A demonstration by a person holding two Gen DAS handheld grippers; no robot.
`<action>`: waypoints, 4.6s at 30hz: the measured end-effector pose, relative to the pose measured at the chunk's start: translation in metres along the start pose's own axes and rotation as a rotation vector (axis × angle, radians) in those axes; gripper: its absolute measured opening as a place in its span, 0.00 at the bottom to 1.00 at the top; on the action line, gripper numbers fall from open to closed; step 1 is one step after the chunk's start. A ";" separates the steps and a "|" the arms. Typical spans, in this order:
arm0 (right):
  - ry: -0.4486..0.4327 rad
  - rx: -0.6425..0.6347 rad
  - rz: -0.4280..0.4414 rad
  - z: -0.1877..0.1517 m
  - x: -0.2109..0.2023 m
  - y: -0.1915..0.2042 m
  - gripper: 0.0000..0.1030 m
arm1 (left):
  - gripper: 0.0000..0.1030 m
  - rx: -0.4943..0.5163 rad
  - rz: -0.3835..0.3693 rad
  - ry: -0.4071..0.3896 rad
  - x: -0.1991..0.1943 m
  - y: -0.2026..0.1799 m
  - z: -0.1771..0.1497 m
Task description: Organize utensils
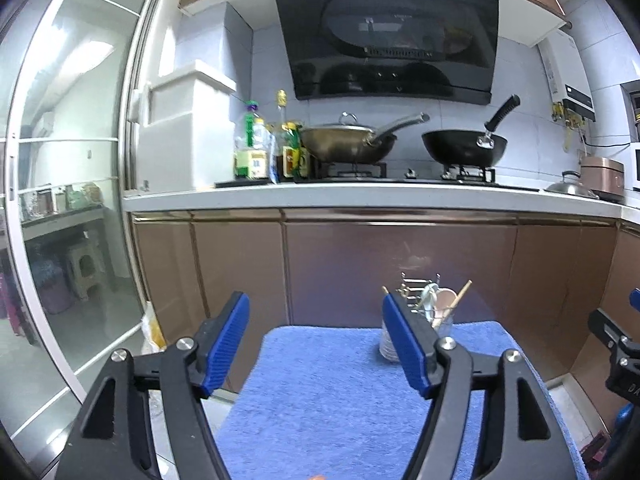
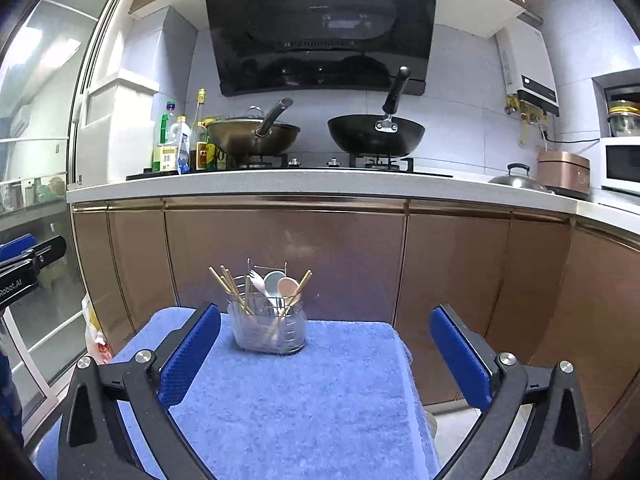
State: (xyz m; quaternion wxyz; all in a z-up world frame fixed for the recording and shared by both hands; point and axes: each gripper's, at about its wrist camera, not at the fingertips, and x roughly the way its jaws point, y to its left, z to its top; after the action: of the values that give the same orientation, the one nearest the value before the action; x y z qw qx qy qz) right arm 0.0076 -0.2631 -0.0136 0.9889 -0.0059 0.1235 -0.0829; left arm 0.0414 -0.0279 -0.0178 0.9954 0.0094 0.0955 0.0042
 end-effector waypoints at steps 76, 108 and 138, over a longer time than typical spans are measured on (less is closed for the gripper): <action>0.011 -0.008 -0.122 -0.004 -0.030 -0.016 1.00 | 0.67 -0.036 -0.103 0.054 -0.028 0.013 0.001; 0.032 -0.055 -0.207 -0.006 -0.034 -0.012 1.00 | 0.67 -0.040 0.118 -0.024 -0.033 0.046 -0.003; 0.035 -0.026 -0.211 -0.007 -0.036 -0.022 1.00 | 0.67 -0.032 0.116 -0.020 -0.033 0.047 -0.005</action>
State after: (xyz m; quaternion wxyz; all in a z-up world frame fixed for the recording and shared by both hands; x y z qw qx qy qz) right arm -0.0324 -0.2782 -0.0106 0.9721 -0.0301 0.1407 -0.1851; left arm 0.0082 0.0190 -0.0153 0.9944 -0.0011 0.0848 0.0633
